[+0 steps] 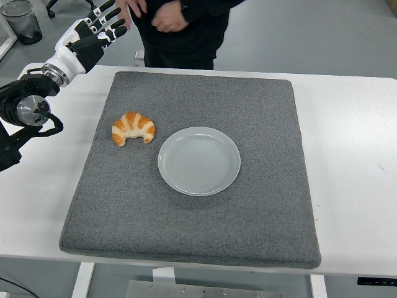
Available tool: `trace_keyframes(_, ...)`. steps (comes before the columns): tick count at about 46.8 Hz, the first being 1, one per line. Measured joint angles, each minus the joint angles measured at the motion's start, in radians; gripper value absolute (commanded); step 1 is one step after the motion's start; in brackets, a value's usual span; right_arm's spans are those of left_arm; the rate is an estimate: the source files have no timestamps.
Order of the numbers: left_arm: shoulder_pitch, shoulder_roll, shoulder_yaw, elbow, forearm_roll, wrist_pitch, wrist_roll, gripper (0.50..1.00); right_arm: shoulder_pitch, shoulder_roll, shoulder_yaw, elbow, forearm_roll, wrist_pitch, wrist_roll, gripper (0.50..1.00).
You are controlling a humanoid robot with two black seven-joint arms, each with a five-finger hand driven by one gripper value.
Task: Place the bread on the plate
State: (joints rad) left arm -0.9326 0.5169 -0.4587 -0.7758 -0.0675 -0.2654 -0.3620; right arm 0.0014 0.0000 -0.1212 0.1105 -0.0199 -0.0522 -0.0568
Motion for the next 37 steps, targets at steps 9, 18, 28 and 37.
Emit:
trace_keyframes(9, 0.003, 0.000, -0.001, -0.003, 0.000, 0.000, 0.000, 0.990, 0.000, 0.000, 0.000, 0.000, 0.000, -0.001, 0.000, 0.938)
trace_keyframes(18, 0.006, -0.001, -0.003, -0.003, 0.000, 0.000, 0.000, 0.990, 0.000, 0.000, 0.000, 0.000, 0.000, -0.001, 0.000, 0.940)
trace_keyframes(28, 0.006, -0.001, -0.004, -0.004, 0.000, 0.000, 0.000, 0.990, 0.000, 0.000, 0.000, 0.000, 0.000, -0.001, 0.000, 0.938)
trace_keyframes(37, 0.007, -0.002, -0.005, -0.003, 0.000, 0.000, -0.001, 0.990, -0.001, 0.000, 0.000, 0.000, 0.000, -0.001, 0.000, 0.938)
